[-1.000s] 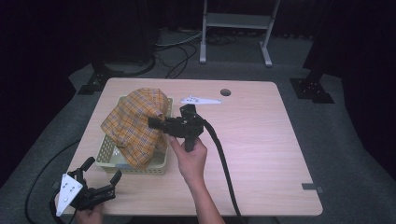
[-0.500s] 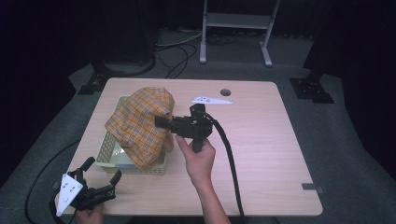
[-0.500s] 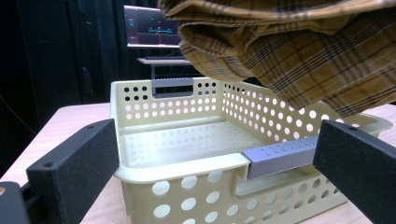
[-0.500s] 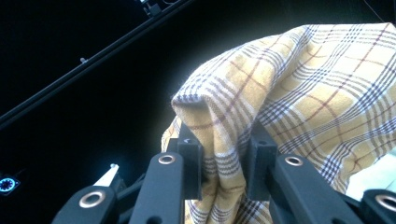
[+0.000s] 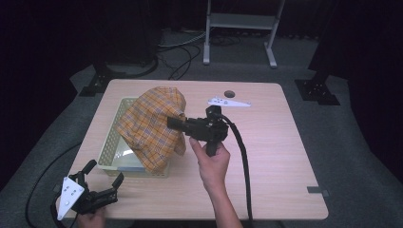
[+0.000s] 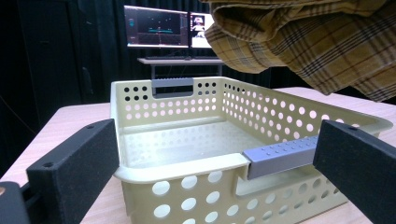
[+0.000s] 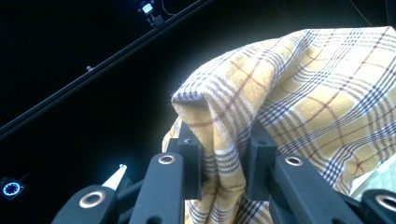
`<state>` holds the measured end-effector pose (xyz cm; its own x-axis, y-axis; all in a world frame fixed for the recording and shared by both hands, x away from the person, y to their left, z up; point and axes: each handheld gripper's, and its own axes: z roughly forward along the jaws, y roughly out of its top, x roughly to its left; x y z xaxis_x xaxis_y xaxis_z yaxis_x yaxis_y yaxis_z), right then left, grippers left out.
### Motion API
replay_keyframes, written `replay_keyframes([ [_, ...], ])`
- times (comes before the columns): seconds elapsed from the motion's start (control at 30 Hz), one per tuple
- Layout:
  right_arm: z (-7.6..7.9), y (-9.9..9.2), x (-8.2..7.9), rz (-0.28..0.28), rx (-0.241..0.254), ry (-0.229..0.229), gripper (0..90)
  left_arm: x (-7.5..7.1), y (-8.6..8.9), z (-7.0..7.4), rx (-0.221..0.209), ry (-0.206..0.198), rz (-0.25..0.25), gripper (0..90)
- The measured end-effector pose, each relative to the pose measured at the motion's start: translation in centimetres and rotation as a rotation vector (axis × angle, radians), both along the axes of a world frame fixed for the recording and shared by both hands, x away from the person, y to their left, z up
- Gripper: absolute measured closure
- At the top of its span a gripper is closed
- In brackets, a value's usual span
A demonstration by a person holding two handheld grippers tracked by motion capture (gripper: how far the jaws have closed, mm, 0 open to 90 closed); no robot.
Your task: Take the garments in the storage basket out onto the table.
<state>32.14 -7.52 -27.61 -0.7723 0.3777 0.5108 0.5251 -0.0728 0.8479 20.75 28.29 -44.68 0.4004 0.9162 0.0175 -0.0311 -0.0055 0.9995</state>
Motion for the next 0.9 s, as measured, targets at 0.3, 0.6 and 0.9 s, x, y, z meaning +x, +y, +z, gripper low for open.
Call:
replay_keyframes([
  [0.3,0.2,-1.4,-0.4,-0.012,0.012,-0.004,72.8,0.0,0.0,0.0,0.001,0.0,0.0,0.1],
  [0.6,0.1,-2.6,-0.8,-0.024,0.037,0.0,72.7,0.0,0.0,0.0,0.001,0.0,0.002,0.1],
  [0.9,0.0,-3.5,-1.2,-0.034,0.047,-0.005,72.7,0.0,0.0,0.0,0.001,0.0,0.002,0.1],
])
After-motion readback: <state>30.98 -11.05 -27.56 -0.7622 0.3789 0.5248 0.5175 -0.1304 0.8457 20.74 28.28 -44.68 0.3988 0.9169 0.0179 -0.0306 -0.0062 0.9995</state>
